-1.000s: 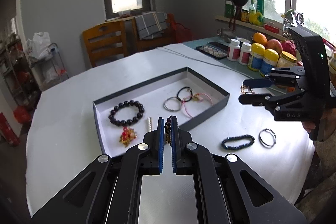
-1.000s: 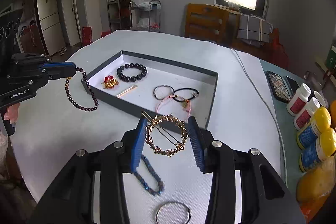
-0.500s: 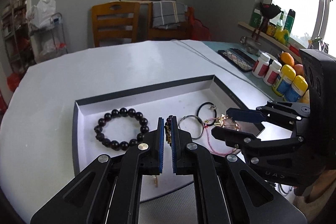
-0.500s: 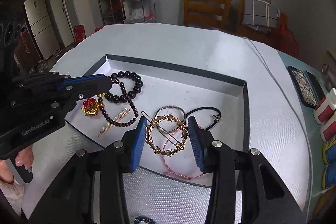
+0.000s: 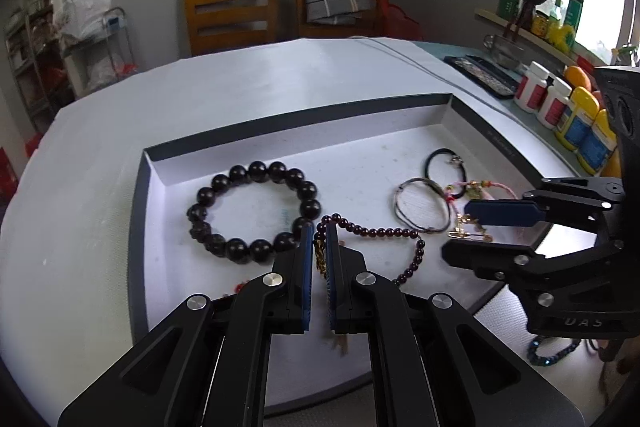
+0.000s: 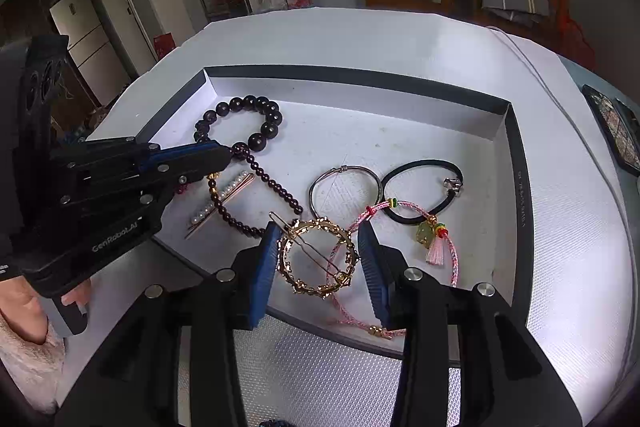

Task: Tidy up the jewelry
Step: 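Carry the red bracelet and gold hoop into the tray and open both tools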

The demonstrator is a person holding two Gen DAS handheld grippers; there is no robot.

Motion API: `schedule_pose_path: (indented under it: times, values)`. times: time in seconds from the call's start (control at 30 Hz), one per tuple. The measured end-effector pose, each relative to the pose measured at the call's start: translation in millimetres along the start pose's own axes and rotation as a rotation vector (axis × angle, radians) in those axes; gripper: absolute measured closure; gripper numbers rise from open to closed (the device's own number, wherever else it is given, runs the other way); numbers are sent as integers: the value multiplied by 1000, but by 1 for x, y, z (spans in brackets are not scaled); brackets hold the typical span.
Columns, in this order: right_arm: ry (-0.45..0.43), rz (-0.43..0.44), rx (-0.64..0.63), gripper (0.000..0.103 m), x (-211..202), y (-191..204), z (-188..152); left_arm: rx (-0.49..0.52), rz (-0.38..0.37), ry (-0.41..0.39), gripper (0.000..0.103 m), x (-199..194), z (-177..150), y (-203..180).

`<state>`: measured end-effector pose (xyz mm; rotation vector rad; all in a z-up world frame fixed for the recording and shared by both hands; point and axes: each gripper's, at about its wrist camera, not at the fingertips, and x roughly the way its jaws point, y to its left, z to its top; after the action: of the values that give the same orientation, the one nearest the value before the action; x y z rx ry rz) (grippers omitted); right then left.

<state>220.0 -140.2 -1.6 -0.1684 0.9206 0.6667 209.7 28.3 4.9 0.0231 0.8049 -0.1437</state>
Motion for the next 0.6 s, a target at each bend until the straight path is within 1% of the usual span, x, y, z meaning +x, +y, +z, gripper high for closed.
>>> schedule_pose_path:
  times: [0.1, 0.23, 0.3, 0.33, 0.43, 0.53, 0.57, 0.6]
  values:
    - [-4, 6, 5, 63, 3, 0, 2, -12, 18, -9, 97, 5, 3, 4]
    - [-11, 16, 5, 63, 5, 1, 2, -1, 57, -12, 97, 5, 3, 6]
    - [-4, 37, 5, 63, 3, 2, 1, -10, 33, 4, 97, 2, 1, 7]
    - [-7, 31, -1, 63, 2, 3, 1, -8, 18, 10, 97, -1, 0, 6]
    - [-15, 24, -11, 62, 0, 3, 0, 27, 27, 9, 96, -5, -2, 0]
    - [-18, 29, -3, 61, -1, 1, 0, 12, 15, 19, 96, -2, -4, 2]
    - [-19, 23, -1, 56, -2, 0, 0, 11, 17, 18, 96, -1, -4, 2]
    - [-24, 16, 0, 50, -4, -1, -1, 11, 24, 17, 91, -2, -5, 2]
